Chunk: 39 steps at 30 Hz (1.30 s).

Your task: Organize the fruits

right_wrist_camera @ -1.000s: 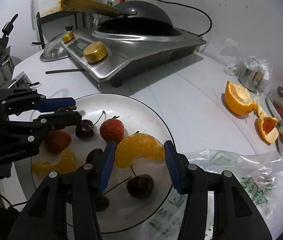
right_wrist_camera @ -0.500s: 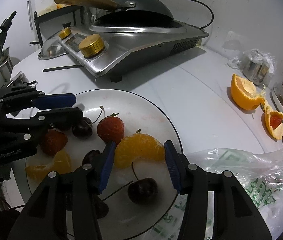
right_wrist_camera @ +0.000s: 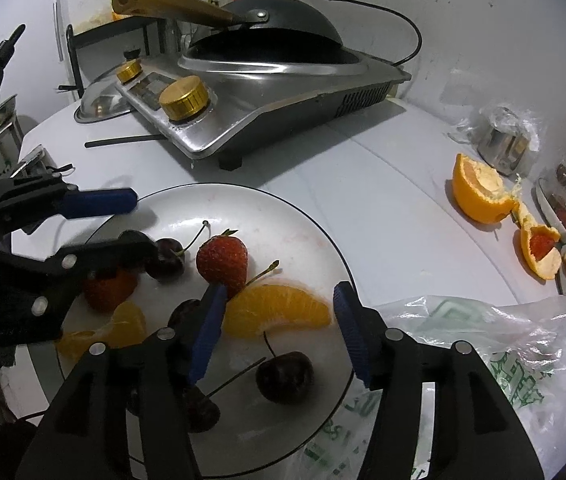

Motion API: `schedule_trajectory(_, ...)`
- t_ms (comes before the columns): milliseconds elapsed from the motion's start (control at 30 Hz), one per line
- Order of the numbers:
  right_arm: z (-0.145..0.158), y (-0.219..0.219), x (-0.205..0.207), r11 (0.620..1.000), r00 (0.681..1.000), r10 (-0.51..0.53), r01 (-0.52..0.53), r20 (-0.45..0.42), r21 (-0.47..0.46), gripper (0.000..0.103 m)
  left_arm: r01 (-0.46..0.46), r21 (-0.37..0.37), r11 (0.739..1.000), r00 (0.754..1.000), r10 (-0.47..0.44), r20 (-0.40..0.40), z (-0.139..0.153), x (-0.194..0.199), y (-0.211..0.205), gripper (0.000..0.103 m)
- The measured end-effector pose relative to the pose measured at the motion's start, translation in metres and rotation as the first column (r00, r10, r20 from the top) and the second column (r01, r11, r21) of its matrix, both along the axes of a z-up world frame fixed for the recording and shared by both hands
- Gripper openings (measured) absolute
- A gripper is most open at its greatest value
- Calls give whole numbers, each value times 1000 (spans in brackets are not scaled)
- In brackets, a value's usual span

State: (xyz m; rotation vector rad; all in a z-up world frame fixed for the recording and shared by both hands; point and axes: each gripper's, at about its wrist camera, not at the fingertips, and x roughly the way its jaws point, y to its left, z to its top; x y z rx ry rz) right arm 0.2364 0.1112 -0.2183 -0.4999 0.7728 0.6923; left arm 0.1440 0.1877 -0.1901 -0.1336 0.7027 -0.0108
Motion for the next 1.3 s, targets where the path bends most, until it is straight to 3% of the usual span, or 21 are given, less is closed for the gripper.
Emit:
schedule_trajectory(900, 42, -41, -38, 998, 995, -39, 35, 86, 48, 60, 37, 47, 998, 997, -41, 73, 42, -28, -43, 55)
schedule_trajectory(1033, 51, -54, -48, 997, 993, -56, 50, 103, 60, 60, 44, 51, 998, 995, -49, 91, 50, -36, -55, 67)
schedule_trajectory(1300, 65, -83, -69, 993, 986, -95, 84, 134, 84, 60, 73, 69, 995, 991, -80, 110, 62, -51, -80, 67)
